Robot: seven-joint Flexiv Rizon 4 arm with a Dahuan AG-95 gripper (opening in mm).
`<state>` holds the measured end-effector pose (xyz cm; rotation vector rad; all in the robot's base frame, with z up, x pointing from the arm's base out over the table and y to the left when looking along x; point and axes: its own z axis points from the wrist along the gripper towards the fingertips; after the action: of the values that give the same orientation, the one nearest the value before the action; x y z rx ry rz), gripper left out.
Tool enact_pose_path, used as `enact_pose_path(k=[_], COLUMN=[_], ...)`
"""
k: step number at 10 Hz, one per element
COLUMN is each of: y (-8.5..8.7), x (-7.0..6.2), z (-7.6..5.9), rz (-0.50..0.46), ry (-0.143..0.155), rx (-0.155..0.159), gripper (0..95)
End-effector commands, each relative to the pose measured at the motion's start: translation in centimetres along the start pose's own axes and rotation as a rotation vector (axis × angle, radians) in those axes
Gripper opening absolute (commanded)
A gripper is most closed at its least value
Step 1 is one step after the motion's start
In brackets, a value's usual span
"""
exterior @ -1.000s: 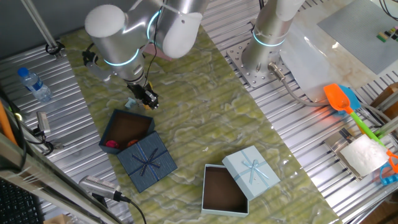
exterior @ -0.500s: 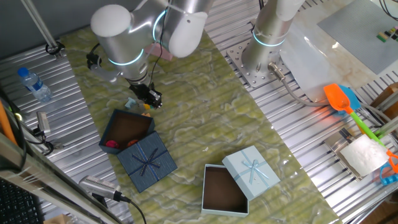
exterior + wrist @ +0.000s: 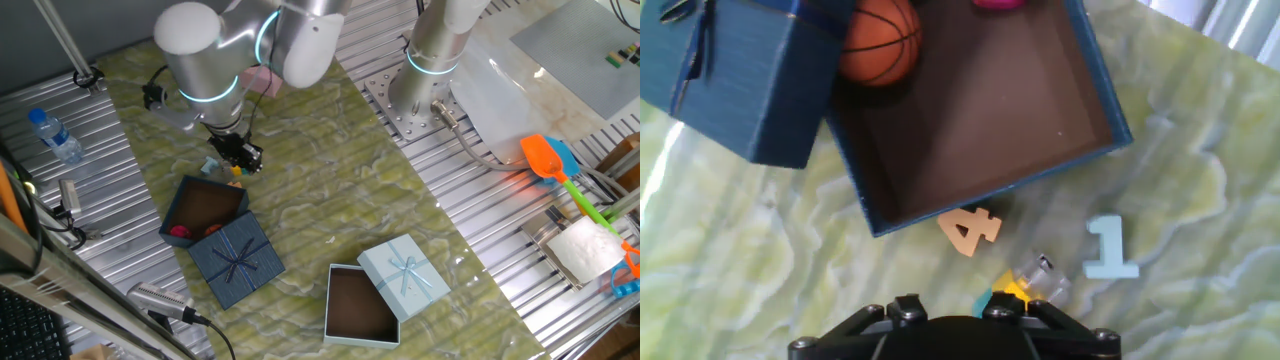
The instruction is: Take everything out of the gift box
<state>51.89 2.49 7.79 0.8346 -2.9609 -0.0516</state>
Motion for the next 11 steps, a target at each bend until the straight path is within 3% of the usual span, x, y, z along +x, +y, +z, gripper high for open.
enact_pose_path(k=[1,4,5,8,11], y=[-0.5,-1.4,-1.9,-3.7,-4.4], x=[-0.8,-2.5,-2.8,-3.1,-4.5], z=[-0.9,-2.9,-3.3,-3.0,-3.1], rz=[-0.044,-0.113,-0.148,-0.236,-0.305], ry=[-0.012,-0.04,-0.068,-0.145,-0.187], rx=[0.002,0.011,0.018,0.016,0.027], gripper=[38.0,38.0,38.0,38.0,38.0])
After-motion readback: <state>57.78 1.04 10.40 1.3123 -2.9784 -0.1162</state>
